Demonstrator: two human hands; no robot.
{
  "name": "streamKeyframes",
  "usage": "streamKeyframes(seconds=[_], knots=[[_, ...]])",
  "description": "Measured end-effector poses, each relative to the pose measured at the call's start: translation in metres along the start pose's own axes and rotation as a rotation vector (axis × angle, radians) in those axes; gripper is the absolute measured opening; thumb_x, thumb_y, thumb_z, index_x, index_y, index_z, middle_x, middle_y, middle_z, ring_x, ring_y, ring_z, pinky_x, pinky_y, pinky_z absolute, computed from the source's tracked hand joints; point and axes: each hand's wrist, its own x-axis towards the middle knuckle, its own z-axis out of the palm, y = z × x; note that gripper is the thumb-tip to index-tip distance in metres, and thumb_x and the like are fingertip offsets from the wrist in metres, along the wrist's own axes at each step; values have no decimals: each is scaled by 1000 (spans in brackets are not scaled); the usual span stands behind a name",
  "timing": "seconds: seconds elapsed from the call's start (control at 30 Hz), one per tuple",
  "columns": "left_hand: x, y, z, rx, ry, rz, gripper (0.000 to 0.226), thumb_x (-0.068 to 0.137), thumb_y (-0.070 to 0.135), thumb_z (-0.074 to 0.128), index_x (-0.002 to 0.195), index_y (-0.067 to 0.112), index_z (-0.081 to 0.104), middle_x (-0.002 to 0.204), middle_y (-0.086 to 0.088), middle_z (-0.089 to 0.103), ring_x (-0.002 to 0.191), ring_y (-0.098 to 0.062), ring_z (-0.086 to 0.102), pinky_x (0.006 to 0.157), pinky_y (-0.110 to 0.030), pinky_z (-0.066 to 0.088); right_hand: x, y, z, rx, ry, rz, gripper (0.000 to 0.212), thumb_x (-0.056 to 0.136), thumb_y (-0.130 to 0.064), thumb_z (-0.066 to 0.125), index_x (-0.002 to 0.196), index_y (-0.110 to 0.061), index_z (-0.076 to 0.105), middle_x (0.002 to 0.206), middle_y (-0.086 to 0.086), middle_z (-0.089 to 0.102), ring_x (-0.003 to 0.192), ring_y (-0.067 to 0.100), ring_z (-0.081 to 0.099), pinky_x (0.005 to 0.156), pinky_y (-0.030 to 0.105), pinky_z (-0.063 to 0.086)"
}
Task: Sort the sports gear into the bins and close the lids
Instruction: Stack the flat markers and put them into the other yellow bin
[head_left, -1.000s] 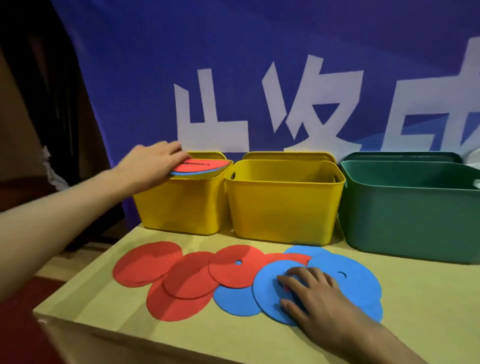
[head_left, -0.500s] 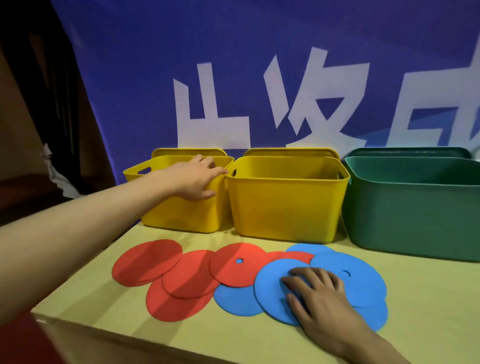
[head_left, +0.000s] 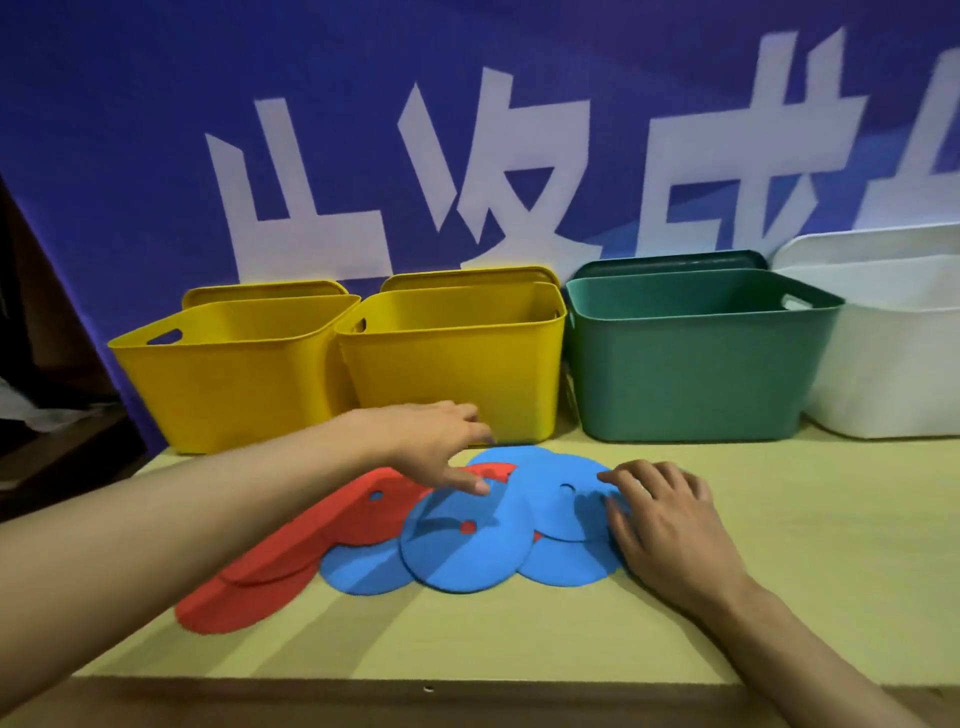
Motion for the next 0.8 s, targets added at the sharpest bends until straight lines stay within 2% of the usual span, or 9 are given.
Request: streamKeyframes(seconds=[0.1,0.17,0.3,0.43,0.57,0.63,0.8], knots=[[28,26,-5,38,17,46,83,87,79,51,149,24,41,135,-4,48,122,-28,51,96,-45,49,3,4,0,69,110,39,43,96,-35,35,135,-26,51,118,-8,61,106,21,55,93,41,43],[47,45,-10,-3,10,58,92,81,83,55,149,23,42,137,-3,50,124,-27,52,99,-46,49,7,2,3,42,111,44,43,94,-31,36,134,-26,49,116,-7,61,104,22,54,90,42,42],[84,70,-16,-90,-132,54,114,65,83,72,153,22,33,143,-2,48,129,-26,49,106,-45,45,5,7,9,-20,80,76,46,92,-28,34,135,-25,49,117,-4,59,103,25,52,89,44,40],[101,81,-8,-95,-299,53,140,56,78,83,161,38,0,163,4,21,149,-27,26,120,-50,31,2,13,15,-22,58,192,44,93,-26,39,136,-24,47,116,-2,60,103,27,52,84,46,40],[104,87,-2,-109,-339,32,150,53,71,89,151,54,-23,170,3,-13,157,-31,-6,125,-57,12,2,15,23,-61,2,260,33,95,-26,39,126,-24,49,112,0,60,100,29,52,78,45,39],[107,85,-2,-127,-362,23,154,50,71,90,147,58,-29,170,2,-14,157,-31,-5,125,-57,13,2,15,23,-77,-12,261,31,95,-27,38,123,-23,50,110,1,59,99,29,51,77,45,39],[115,97,-14,-75,-415,-1,157,46,68,93,144,61,-30,168,-1,2,154,-36,12,120,-56,28,1,16,23,12,-8,292,32,98,-21,29,127,-26,43,115,-2,54,104,24,45,84,44,36]])
